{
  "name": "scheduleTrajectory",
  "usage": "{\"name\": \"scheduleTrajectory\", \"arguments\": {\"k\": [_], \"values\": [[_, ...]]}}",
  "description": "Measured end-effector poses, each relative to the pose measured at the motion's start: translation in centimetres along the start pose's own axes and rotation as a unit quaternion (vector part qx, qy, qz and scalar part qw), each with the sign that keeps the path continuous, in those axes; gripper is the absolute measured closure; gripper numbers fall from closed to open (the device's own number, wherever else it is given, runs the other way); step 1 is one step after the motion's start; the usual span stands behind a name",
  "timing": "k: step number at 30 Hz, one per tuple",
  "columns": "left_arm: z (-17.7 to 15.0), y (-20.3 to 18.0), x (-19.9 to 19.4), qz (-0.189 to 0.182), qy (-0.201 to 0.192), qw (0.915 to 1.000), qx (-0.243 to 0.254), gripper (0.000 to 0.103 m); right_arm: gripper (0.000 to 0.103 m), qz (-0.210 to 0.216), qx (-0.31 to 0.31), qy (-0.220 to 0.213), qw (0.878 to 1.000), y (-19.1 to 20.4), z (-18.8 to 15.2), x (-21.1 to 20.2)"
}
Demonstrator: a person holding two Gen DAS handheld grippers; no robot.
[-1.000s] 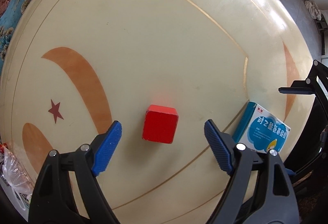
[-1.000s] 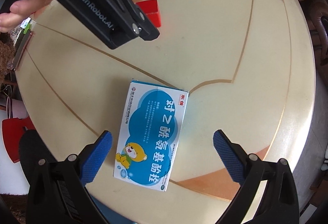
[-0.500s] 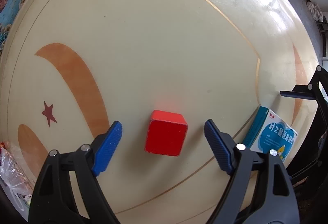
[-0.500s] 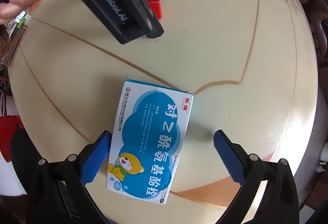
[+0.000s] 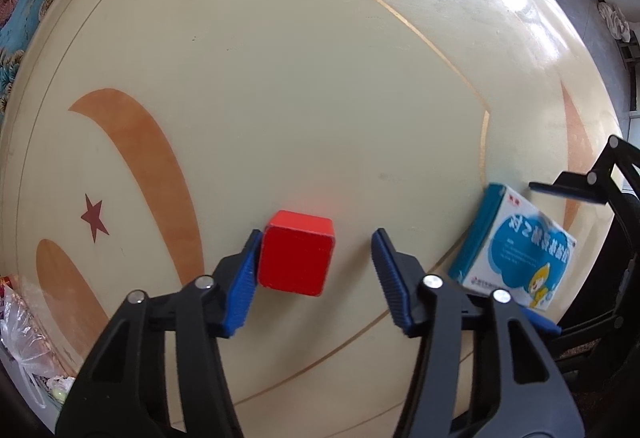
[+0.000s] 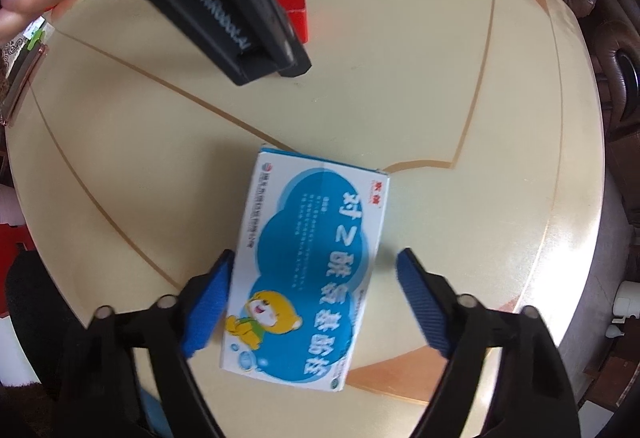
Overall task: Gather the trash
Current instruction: 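Grasp the red cube with the left tool while the right tool grasps the blue medicine box, then lift the red cube and medicine box and carry them down over the pink bin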
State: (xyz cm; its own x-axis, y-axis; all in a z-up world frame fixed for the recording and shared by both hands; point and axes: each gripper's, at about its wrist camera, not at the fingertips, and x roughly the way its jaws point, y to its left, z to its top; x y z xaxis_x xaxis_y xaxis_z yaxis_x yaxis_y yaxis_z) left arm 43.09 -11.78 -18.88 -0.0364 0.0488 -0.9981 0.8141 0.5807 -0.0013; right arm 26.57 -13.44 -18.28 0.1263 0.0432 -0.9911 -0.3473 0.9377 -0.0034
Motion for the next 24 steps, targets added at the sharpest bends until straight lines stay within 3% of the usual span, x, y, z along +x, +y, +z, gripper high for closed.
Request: {"name": "scheduleTrajectory", "arguments": {"k": [3, 5, 15, 19, 24], "values": [[-0.1, -0.2, -0.2, -0.001, 0.001, 1.0000, -0.005, 0.060, 0.041, 0.001, 0.003, 0.001, 1.000, 0.3, -0.3, -0.3], [-0.2, 0.0, -0.3, -0.001, 0.006, 0.9999, -0.014, 0.073, 0.041, 0.000, 0.005, 0.000, 1.000, 0.7, -0.5, -0.4], [-1.9, 0.0, -0.7, 0.009, 0.003, 0.9990, -0.044, 0.074, 0.041, 0.008, 0.027, -0.012, 1.000, -0.1, -1.9, -2.1], [-1.4, 0.0, -1.9, 0.010, -0.014, 0.9986, -0.051, 0.074, 0.041, 0.008, 0.028, -0.017, 0.999, -0.4, -2.3, -2.6], [-3.1, -1.0, -3.6, 0.019, -0.033, 0.9978, -0.054, 0.074, 0.041, 0.007, 0.027, -0.027, 0.999, -0.6, -2.5, -3.4]]}}
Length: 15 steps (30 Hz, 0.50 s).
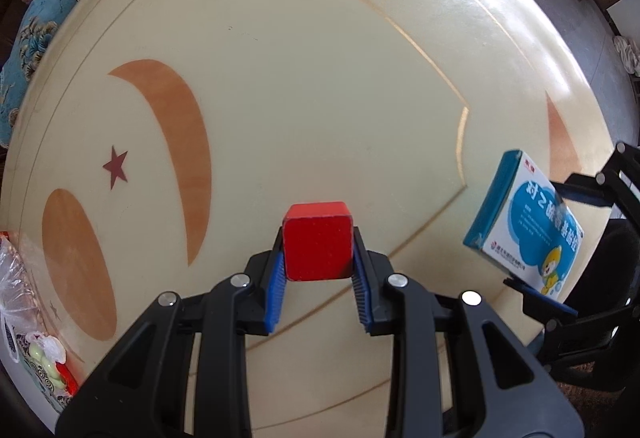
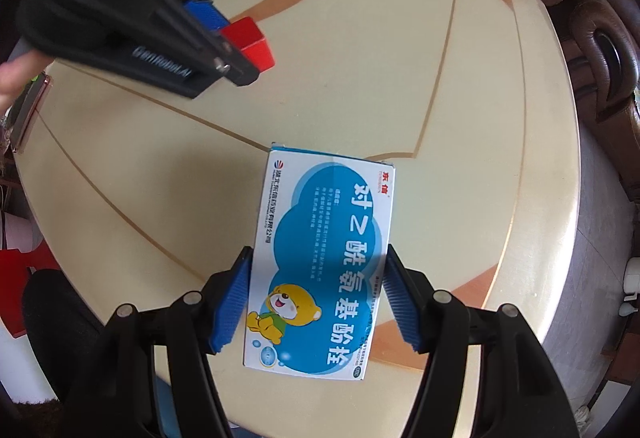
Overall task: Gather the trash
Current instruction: 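Lift the red cube and medicine box and carry them down over the pink bin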
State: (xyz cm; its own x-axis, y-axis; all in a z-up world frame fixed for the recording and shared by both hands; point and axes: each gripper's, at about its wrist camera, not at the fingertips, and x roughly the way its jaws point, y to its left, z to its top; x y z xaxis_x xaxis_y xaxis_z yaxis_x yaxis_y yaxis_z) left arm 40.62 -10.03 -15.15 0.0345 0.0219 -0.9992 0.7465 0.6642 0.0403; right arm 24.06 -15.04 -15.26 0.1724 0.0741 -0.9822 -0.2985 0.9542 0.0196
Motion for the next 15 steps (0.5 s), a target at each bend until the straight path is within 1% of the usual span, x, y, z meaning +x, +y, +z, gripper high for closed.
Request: {"name": "scheduleTrajectory", "arguments": {"k": [1, 6, 10, 12, 15], "values": [[-0.7, -0.2, -0.6, 0.006, -0.006, 1.0000, 0.000, 0.074, 0.041, -0.001, -0.001, -0.003, 1.000, 0.1, -0.2, -0.4], [-3.6, -1.5, -3.6, 0.011, -0.028, 0.9995, 0.002, 0.074, 0.041, -0.001, -0.005, -0.021, 1.000, -0.2, -2.1, -3.3], [-6.1, -2.9, -6.3, 0.017, -0.048, 0.9987, 0.001, 0.074, 0.041, -0.003, -0.008, -0.038, 0.999, 0.0, -3.6, -4.4], [-7.9, -3.4, -6.5, 0.019, -0.057, 0.9982, -0.001, 0.074, 0.041, -0.004, -0.009, -0.046, 0.999, 0.1, -4.3, -5.0], [-10.0, -5.2, -7.7, 0.021, -0.070, 0.9973, -0.003, 0.074, 0.041, -0.007, -0.009, -0.055, 0.998, 0.7, -5.1, -6.6]]}}
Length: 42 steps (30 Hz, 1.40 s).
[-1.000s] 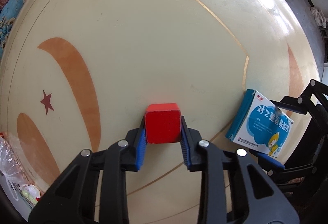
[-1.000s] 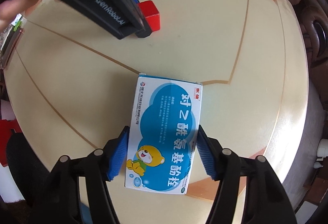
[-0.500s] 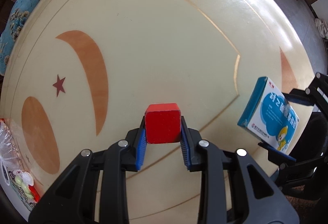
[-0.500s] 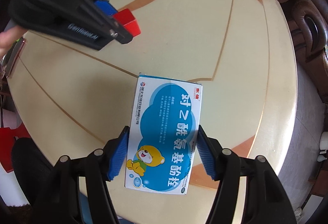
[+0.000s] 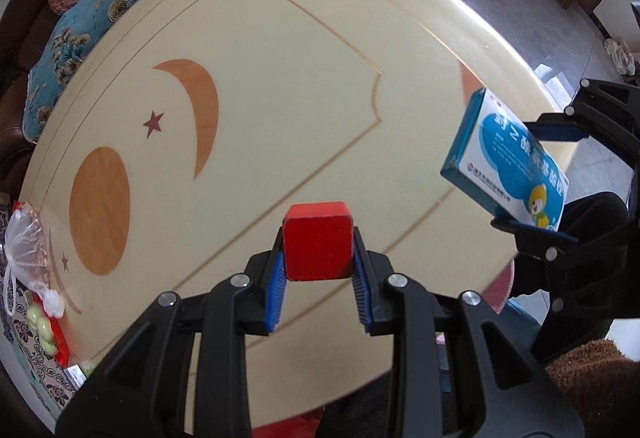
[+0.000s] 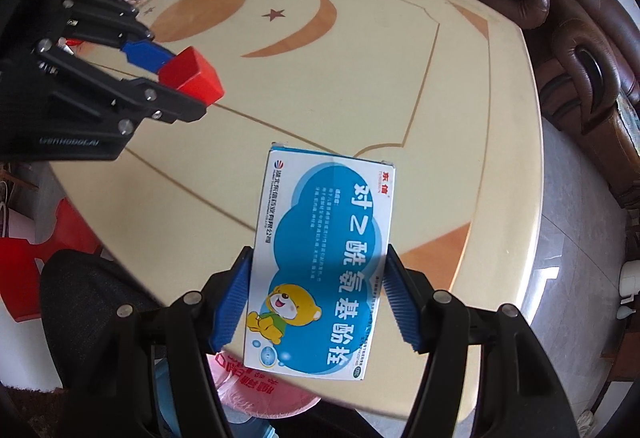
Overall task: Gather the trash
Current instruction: 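Lift the red cube and medicine box and carry them down over the pink bin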
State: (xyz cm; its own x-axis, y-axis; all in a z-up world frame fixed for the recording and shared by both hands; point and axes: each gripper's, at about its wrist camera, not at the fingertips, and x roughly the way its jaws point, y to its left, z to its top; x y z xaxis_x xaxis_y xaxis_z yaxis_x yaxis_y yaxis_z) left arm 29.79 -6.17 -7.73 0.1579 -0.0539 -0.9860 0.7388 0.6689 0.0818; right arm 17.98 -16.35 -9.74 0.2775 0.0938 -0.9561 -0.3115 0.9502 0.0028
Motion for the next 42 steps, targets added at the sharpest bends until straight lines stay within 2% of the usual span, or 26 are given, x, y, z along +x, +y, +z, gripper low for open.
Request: {"name": "scheduleTrajectory", "arguments": {"k": [10, 16, 22, 35, 42], "values": [[-5.2, -5.1, -3.5, -0.025, -0.039, 0.9989, -0.004, 0.074, 0.041, -0.011, -0.007, -0.030, 0.999, 2.6, -2.9, -4.7], [-8.9, -8.7, -4.2, -0.038, -0.041, 0.9984, 0.000, 0.074, 0.041, -0.010, -0.004, -0.037, 0.999, 4.0, -5.7, -5.7], [-11.8, -12.2, -3.1, -0.050, -0.038, 0.9979, 0.013, 0.074, 0.041, 0.000, 0.006, -0.035, 0.999, 5.6, -9.2, -5.7], [-15.5, -16.3, 1.8, -0.083, -0.015, 0.9962, 0.022, 0.074, 0.041, 0.014, 0.035, -0.007, 0.999, 5.2, -12.5, -1.6], [-16.6, -17.6, 5.3, -0.069, -0.011, 0.9976, 0.001, 0.074, 0.041, 0.033, 0.061, 0.005, 0.998, 4.5, -13.3, 1.8]]}}
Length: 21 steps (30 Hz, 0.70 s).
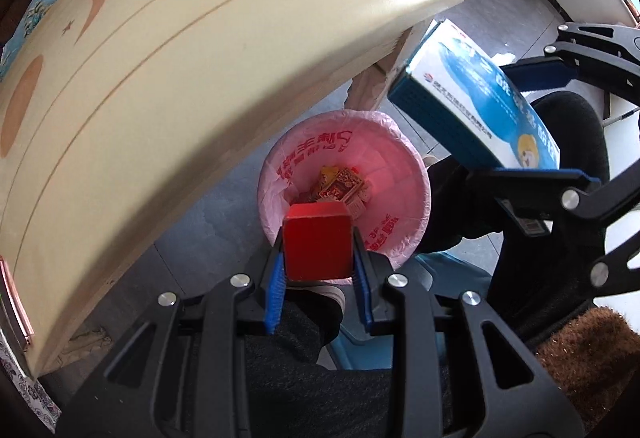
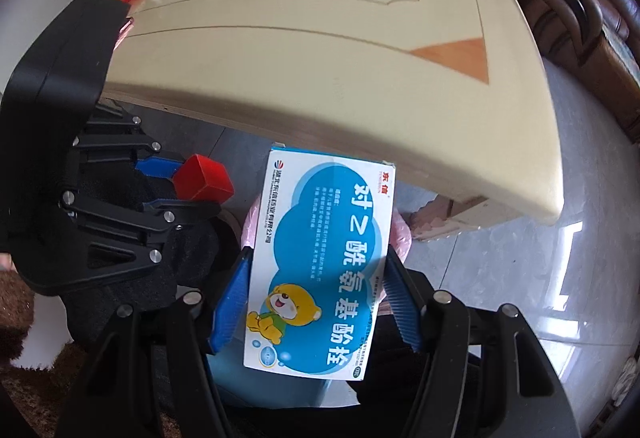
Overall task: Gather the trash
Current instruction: 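Lift the red cube and medicine box and carry them down over the pink bin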
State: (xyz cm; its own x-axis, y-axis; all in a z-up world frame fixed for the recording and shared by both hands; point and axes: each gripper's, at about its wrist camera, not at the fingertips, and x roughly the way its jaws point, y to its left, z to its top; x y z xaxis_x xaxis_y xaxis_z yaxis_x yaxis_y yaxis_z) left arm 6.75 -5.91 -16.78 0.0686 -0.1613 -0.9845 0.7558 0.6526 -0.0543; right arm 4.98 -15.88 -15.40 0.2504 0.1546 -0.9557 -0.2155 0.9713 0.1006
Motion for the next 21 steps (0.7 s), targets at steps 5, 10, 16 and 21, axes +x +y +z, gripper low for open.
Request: {"name": "scheduleTrajectory", "arguments": {"k": [5, 10, 16, 21], "values": [[-0.6, -0.3, 2.6, -0.023, 0.011, 0.9994, -0.021, 0.074, 0.041, 0.001, 0.015, 0.008, 1.000, -1.3, 0.3, 2.8], [-1.1, -0.7, 5.8, -0.034, 0.014, 0.9981, -0.049, 0.074, 0.041, -0.005, 0.025, 0.012, 1.000, -2.3, 0.1, 5.6], [-1.4, -1.6, 9.2, -0.054, 0.024, 0.9959, -0.068, 0.074, 0.041, -0.013, 0.044, 0.015, 0.999, -3.5, -0.4, 9.1], [-1.3, -1.5, 12.1, -0.054, 0.043, 0.9939, -0.087, 0.074, 0.041, -0.012, 0.060, 0.028, 0.998, -4.7, -0.3, 12.4]]}}
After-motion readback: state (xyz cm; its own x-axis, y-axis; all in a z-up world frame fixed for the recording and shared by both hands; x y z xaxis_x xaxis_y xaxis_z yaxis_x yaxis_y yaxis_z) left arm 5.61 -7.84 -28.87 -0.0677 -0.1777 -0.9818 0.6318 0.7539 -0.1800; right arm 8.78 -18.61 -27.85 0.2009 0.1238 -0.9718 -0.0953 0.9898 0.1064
